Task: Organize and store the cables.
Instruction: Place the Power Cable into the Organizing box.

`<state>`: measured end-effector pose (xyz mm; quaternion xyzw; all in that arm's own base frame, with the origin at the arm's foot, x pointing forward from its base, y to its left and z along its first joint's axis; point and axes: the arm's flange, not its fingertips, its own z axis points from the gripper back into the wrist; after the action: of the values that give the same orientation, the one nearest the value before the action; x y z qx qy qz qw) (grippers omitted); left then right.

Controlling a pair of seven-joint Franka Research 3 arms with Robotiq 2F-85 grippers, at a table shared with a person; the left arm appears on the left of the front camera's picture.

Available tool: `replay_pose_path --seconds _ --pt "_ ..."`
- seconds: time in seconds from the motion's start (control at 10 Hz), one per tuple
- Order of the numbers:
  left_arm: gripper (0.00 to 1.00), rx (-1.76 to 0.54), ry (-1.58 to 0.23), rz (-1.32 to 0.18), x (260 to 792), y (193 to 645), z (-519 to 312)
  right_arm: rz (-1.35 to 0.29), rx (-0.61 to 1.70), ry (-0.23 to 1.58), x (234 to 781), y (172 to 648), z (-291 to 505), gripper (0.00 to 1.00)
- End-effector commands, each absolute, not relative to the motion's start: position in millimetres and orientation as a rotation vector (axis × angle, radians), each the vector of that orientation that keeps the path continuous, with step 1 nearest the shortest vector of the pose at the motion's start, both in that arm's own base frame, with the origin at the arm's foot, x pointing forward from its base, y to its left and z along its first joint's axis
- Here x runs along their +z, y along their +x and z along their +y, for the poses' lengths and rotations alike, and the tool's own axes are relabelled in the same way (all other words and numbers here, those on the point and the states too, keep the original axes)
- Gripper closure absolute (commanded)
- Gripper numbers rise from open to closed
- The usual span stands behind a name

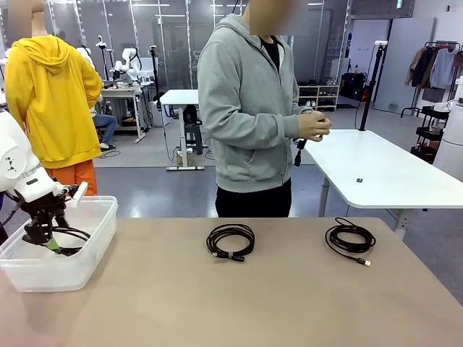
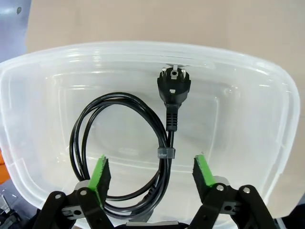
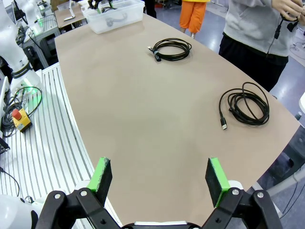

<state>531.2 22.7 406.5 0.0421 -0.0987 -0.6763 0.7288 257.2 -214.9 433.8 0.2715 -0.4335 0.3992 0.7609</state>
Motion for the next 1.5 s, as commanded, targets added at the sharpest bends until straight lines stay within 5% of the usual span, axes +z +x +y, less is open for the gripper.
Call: replay_pose_path --seconds 0.0,1.4 --pt "0.00 -1.505 0.067 -0.186 417.7 525.4 23.4 -0.967 0.881 0.589 433.3 257.4 -216.5 0.00" --pt "0.00 -1.495 0.076 -0.207 413.7 526.2 21.3 -0.967 0.881 0.589 433.3 257.4 -216.5 0.00"
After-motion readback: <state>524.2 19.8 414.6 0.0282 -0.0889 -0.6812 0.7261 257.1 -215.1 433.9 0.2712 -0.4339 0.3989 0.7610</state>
